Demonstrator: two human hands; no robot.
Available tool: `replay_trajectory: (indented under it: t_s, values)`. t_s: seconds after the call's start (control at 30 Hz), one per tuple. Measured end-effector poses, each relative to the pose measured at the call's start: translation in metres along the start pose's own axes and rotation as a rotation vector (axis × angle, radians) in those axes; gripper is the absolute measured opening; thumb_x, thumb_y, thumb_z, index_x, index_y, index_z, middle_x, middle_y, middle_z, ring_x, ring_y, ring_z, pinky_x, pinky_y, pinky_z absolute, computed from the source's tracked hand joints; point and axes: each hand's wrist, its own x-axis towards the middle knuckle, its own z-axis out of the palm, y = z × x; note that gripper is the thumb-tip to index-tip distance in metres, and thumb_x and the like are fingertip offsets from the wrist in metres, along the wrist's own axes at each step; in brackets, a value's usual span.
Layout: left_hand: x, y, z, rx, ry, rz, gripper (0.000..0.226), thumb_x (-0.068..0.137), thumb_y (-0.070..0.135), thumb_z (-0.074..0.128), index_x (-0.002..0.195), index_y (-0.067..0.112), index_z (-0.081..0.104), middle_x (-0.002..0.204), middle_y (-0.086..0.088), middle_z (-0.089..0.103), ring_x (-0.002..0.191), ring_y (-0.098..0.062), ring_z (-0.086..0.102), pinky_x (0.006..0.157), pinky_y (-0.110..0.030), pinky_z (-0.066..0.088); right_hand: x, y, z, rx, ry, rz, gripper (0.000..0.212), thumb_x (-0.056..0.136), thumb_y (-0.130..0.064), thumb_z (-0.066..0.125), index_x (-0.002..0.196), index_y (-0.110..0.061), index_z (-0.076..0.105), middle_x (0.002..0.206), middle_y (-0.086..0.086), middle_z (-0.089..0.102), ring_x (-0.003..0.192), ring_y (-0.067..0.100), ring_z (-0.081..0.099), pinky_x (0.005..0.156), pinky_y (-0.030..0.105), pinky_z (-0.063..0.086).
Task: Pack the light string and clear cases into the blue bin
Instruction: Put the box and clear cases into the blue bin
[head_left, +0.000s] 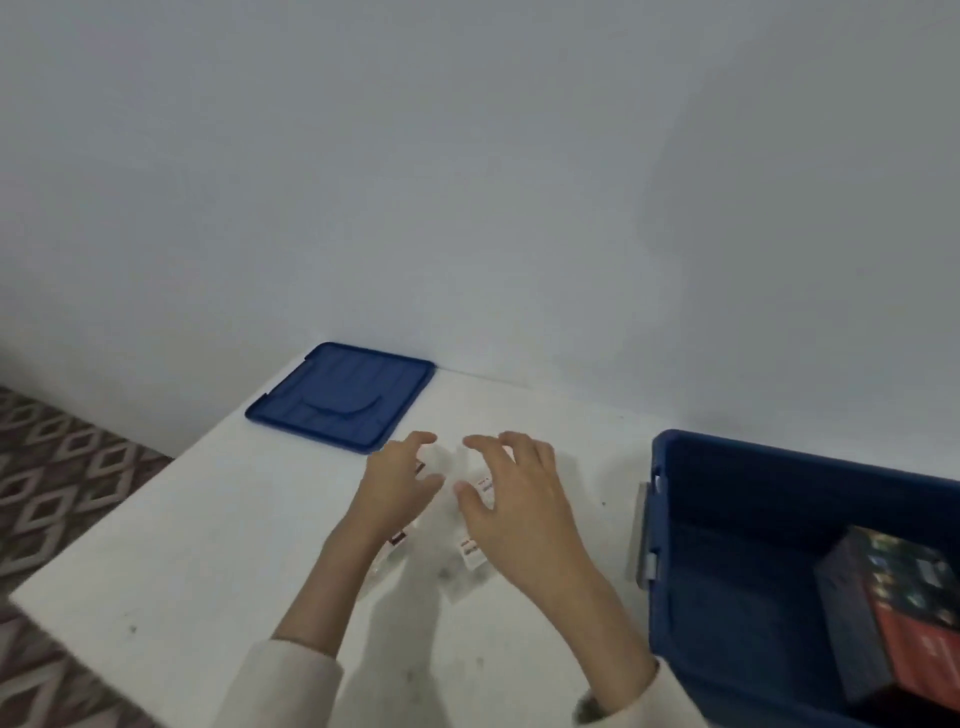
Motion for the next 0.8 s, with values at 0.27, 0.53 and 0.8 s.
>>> replay_trajectory:
  t_s: [0.27, 0.53, 0.8]
  values:
    - [0.049, -0.055, 0.010, 0.240, -0.239, 0.062, 0.083, 0.083, 0.032, 0.064, 0.149, 0.018, 0.015, 0.151, -0.008, 0.026, 0.141, -0.029, 0.013, 0.112, -0.037, 0.021, 0.063, 0.037, 0.077, -0.339, -0.351, 0.325, 0.071, 0.083, -0.052, 0.057, 0.143, -0.031, 0.026, 0.148, 0.013, 0.019, 0.136, 0.033, 0.017, 0.105, 0.045, 0.026]
    - [0.063, -0.055, 0.014, 0.326, -0.108, 0.005, 0.049, 0.083, 0.026, 0.057, 0.127, 0.015, 0.041, 0.123, -0.012, 0.047, 0.117, -0.031, 0.040, 0.092, -0.039, 0.042, 0.070, 0.040, 0.076, -0.214, -0.217, 0.407, 0.053, 0.079, -0.040, 0.062, 0.128, -0.027, 0.044, 0.126, 0.009, 0.038, 0.121, 0.027, 0.034, 0.095, 0.038, 0.038]
    - [0.067, -0.049, 0.013, 0.364, -0.087, -0.074, 0.058, 0.086, 0.026, 0.055, 0.138, 0.016, 0.030, 0.131, -0.013, 0.045, 0.124, -0.032, 0.035, 0.098, -0.042, 0.034, 0.043, 0.012, -0.042, 0.567, 0.175, 0.339, 0.034, 0.075, -0.042, 0.071, 0.106, -0.040, 0.056, 0.100, -0.009, 0.058, 0.092, 0.006, 0.057, 0.087, 0.029, 0.048]
